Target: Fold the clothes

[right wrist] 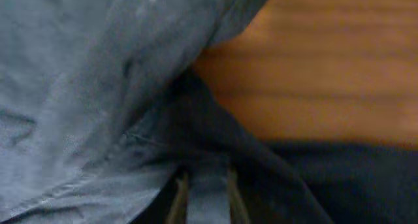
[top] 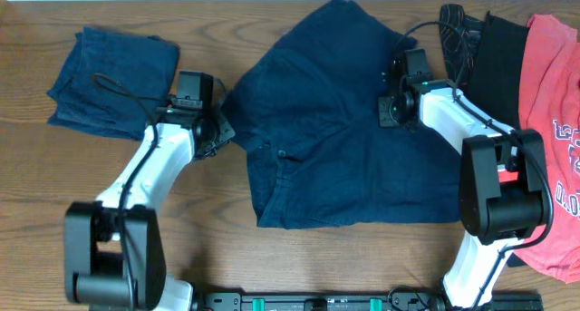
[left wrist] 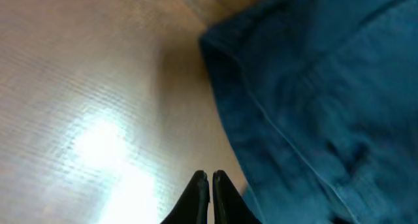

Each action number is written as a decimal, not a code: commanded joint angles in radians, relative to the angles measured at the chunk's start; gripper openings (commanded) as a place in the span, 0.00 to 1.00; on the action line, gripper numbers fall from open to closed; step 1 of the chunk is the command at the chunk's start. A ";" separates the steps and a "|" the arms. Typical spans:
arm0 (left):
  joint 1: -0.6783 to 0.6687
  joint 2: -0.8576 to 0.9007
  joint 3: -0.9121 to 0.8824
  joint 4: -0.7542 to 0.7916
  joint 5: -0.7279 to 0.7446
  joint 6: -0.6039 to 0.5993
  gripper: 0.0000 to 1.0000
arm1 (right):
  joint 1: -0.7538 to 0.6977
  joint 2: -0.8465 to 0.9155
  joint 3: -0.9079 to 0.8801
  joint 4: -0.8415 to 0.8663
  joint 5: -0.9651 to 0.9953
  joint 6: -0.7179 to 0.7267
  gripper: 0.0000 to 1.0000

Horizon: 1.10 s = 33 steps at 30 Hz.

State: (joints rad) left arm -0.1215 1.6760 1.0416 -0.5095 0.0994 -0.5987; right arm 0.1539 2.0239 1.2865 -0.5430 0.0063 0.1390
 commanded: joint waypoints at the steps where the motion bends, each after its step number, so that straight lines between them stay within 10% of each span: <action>1: -0.001 0.065 -0.005 0.042 0.017 -0.001 0.08 | -0.029 0.047 -0.053 -0.071 0.097 0.047 0.27; 8: -0.003 0.184 -0.005 0.251 0.107 -0.001 0.08 | -0.001 -0.109 -0.053 -0.155 0.090 0.047 0.45; 23: 0.058 0.333 0.031 0.967 -0.005 -0.001 0.06 | 0.045 -0.567 -0.053 -0.340 0.016 0.047 0.46; 30: 0.140 0.307 0.162 0.850 0.247 -0.001 0.06 | 0.040 -0.634 -0.053 -0.348 0.020 0.039 0.63; 32: 0.155 0.269 0.168 0.729 0.370 0.000 0.17 | 0.034 -0.631 -0.053 -0.375 0.042 0.040 0.64; 33: 0.161 0.235 0.168 0.608 0.439 -0.001 0.43 | 0.024 -0.631 -0.053 -0.397 0.064 0.049 0.65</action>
State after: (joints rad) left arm 0.0277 1.9877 1.1954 0.2455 0.3103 -0.6029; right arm 0.1883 1.3956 1.2293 -0.9108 0.0334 0.1772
